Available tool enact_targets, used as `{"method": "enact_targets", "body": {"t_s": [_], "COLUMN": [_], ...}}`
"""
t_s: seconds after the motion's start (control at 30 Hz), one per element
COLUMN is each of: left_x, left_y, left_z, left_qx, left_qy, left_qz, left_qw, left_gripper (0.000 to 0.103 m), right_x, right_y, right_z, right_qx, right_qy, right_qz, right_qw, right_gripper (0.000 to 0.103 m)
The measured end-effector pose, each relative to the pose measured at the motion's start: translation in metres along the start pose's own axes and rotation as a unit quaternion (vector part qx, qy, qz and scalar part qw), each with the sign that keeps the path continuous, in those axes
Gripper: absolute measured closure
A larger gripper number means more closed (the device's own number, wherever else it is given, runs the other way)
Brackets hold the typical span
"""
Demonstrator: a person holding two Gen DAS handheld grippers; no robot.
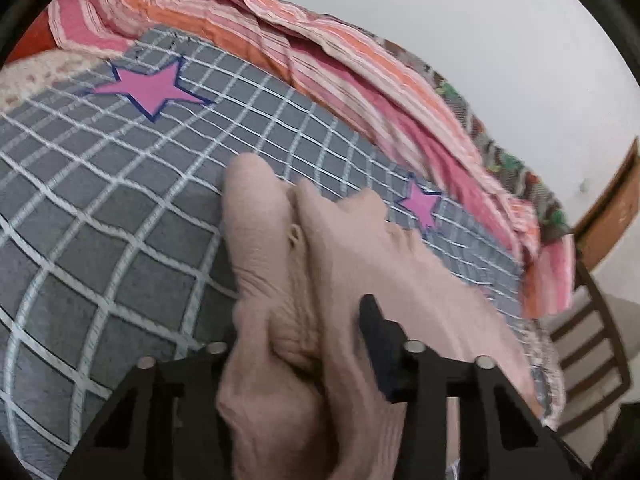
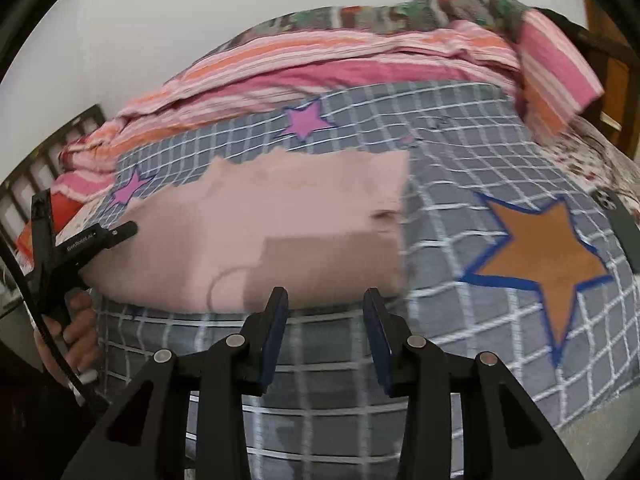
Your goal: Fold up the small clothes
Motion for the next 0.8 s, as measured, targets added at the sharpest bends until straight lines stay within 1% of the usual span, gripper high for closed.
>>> {"method": "enact_targets", "body": {"t_s": [0.03, 0.07, 0.13, 0.27, 0.3, 0.37, 0.5, 0.67, 0.77, 0.8], "left_x": [-0.002, -0.005, -0.015, -0.047, -0.059, -0.085, -0.139, -0.213, -0.253, -0.265], "left_y": [0.002, 0.005, 0.010, 0.025, 0.029, 0.036, 0.043, 0.032, 0.008, -0.004], "left_z": [0.000, -0.001, -0.006, -0.016, -0.018, -0.020, -0.021, -0.008, 0.010, 0.020], "left_qx": [-0.003, -0.005, -0.010, -0.020, -0.022, -0.028, -0.038, -0.034, -0.018, -0.008], "left_qy": [0.012, 0.019, 0.030, 0.033, 0.034, 0.034, 0.035, 0.029, 0.021, 0.021], "left_qz": [0.007, 0.015, 0.027, 0.051, 0.057, 0.070, 0.107, 0.162, 0.187, 0.195], "left_qw": [0.9999, 0.9997, 0.9991, 0.9980, 0.9976, 0.9966, 0.9929, 0.9857, 0.9820, 0.9804], "left_gripper": [0.076, 0.079, 0.081, 0.082, 0.082, 0.083, 0.083, 0.083, 0.083, 0.083], "right_x": [-0.008, -0.014, -0.027, -0.049, -0.051, -0.062, -0.083, -0.117, -0.135, -0.138], "right_y": [0.001, 0.003, 0.004, 0.008, 0.008, 0.010, 0.013, 0.020, 0.021, 0.020], "right_z": [-0.002, -0.003, -0.006, -0.009, -0.009, -0.007, -0.014, -0.029, -0.037, -0.039], "right_qx": [-0.002, -0.003, -0.006, -0.014, -0.017, -0.017, -0.028, -0.045, -0.048, -0.049], "right_qy": [-0.002, -0.002, -0.003, 0.006, 0.005, -0.012, -0.017, -0.029, -0.035, -0.038], "right_qz": [0.007, 0.012, 0.026, 0.043, 0.043, 0.038, 0.045, 0.066, 0.082, 0.084], "right_qw": [1.000, 1.000, 1.000, 0.999, 0.999, 0.999, 0.998, 0.996, 0.995, 0.994], "right_gripper": [0.064, 0.064, 0.064, 0.064, 0.064, 0.064, 0.064, 0.064, 0.064, 0.064]}}
Point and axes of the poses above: each gripper's, at about its wrist camera, not at the fingertips, and z roughly the way its jaws point, x to its left, y to its top, the point moved 5 cm from there along z, roughly the way its jaws point, and after that the axes turned 6 degrees about z, right-handed, at the moved point
